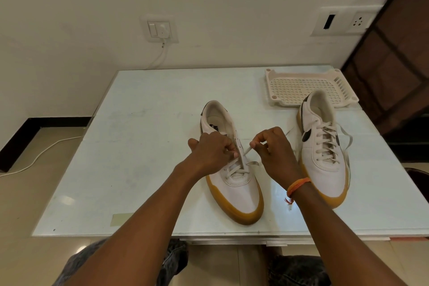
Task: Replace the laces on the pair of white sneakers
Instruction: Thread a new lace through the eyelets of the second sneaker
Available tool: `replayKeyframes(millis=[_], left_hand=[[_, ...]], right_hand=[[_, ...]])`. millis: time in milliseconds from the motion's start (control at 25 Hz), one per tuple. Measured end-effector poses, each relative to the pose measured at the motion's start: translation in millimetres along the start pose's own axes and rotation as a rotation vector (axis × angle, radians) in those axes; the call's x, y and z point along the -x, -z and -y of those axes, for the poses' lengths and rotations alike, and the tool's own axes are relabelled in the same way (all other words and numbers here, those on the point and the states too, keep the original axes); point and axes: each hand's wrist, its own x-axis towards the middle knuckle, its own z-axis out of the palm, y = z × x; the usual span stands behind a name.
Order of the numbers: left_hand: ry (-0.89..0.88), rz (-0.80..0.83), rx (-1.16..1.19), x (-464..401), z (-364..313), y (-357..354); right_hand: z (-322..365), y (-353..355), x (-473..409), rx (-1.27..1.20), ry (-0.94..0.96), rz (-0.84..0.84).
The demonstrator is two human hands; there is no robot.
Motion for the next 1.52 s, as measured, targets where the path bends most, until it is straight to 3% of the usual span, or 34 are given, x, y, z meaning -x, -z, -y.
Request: replayKeyframes(millis=[160, 320, 440, 640, 960, 1080, 1160, 1280, 1360, 1520], left_hand=[[-0.067, -0.052, -0.120, 3.2, -4.2, -3.0], [-0.017, -0.122, -0.057, 0.5, -4.8, -11.5], [0.031, -0.125, -0.014, -1.3, -6.2, -18.6], [0.075, -0.135, 0.089, -4.0, -4.9, -31.2], [0.095, -0.202, 0.084, -2.4, -5.6, -35.0], [0.020, -0.152, -0.043, 4.3, -8.3, -34.1], [-0.045, -0.139, -0.182, 10.6, -10.1, -34.2], [-0.002, -0.145, -0.212, 14.1, -15.3, -33.4], [0.059, -0.160, -0.195, 13.4, -19.3, -32.2], [0.098, -0.249, -0.149, 15.5, -20.6, -24.5]], right_hand=[[-0.4, 4.0, 0.0, -0.009, 0.062, 0.072], [-1.0, 4.3, 1.5, 0.111, 0.110, 0.142], [-3.9, -4.3, 4.9, 0.282, 0.176, 0.041], [-0.8, -3.6, 5.1, 0.334, 0.360, -0.048], [4.7, 0.7, 5.6, 0.442, 0.483, -0.022], [0.8, -8.3, 7.4, 0.462, 0.359, -0.007], [-1.6, -17.2, 6.8, 0.305, 0.151, 0.092], [2.7, -29.0, 3.6, 0.048, -0.040, 0.213], [5.4, -31.3, 1.8, 0.025, -0.108, 0.216], [-2.3, -8.1, -3.8, 0.107, -0.255, -0.133]])
